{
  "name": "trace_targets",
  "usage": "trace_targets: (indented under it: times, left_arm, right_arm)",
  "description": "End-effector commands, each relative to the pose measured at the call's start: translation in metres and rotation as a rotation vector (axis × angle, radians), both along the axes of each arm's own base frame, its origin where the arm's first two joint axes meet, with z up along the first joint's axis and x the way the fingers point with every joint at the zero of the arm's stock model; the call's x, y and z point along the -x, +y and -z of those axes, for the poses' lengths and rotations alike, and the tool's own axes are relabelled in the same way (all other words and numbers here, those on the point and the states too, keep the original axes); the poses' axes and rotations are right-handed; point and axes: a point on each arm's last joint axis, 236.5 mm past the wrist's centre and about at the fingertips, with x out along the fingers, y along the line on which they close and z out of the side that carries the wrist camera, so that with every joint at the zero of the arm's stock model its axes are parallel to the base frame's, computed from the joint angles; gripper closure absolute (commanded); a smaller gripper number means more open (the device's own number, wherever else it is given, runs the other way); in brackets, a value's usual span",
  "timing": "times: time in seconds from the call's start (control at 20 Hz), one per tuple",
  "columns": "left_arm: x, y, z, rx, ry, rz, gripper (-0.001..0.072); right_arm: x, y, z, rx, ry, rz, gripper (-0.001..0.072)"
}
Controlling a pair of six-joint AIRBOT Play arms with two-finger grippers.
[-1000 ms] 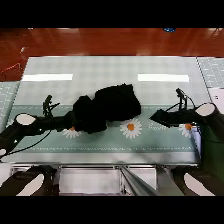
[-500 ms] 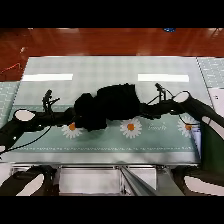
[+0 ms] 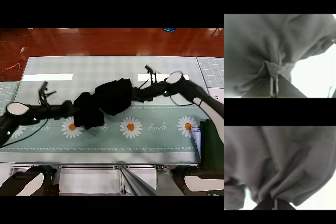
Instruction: Fold the shirts.
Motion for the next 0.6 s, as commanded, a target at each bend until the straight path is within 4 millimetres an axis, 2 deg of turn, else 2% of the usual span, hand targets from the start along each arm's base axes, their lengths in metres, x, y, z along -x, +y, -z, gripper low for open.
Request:
trace_targets:
  times: [0.0, 0.05, 0.1, 0.15, 0.25, 0.3, 0.35, 0.4, 0.45, 0.55]
  left_arm:
    - [-0.047, 0.027, -0.098, 0.009, -0.217, -0.039, 0.0688]
    - [-0.061, 0.041, -0.144, -0.002, -0.320, -0.061, 0.0688]
    - [-0.072, 0.056, -0.197, -0.022, -0.438, -0.083, 0.0689]
    - [-0.075, 0.068, -0.248, -0.047, -0.548, -0.101, 0.0688]
    - [-0.063, 0.087, -0.351, -0.116, -0.780, -0.130, 0.0689]
    - [-0.049, 0.090, -0.392, -0.150, -0.873, -0.137, 0.0688]
    - [-0.032, 0.091, -0.429, -0.186, -0.962, -0.143, 0.0689]
    - [-0.015, 0.090, -0.456, -0.219, -1.031, -0.147, 0.0688]
    - [0.004, 0.088, -0.479, -0.253, -1.092, -0.150, 0.0689]
    - [0.041, 0.079, -0.509, -0.308, -1.184, -0.152, 0.0689]
  right_arm:
    - [-0.043, -0.032, -0.101, 0.038, -0.221, 0.024, 0.0688]
    - [-0.056, -0.047, -0.151, 0.055, -0.335, 0.056, 0.0688]
    - [-0.063, -0.062, -0.203, 0.079, -0.454, 0.078, 0.0688]
    - [-0.061, -0.075, -0.250, 0.104, -0.557, 0.092, 0.0688]
    - [-0.038, -0.097, -0.335, 0.177, -0.747, 0.109, 0.0688]
    - [-0.020, -0.106, -0.369, 0.226, -0.831, 0.120, 0.0688]
    - [0.000, -0.114, -0.396, 0.260, -0.898, 0.135, 0.0688]
    - [0.024, -0.121, -0.418, 0.290, -0.954, 0.149, 0.0688]
    - [0.046, -0.131, -0.433, 0.327, -0.995, 0.171, 0.0688]
    - [0.091, -0.147, -0.455, 0.380, -1.044, 0.215, 0.0688]
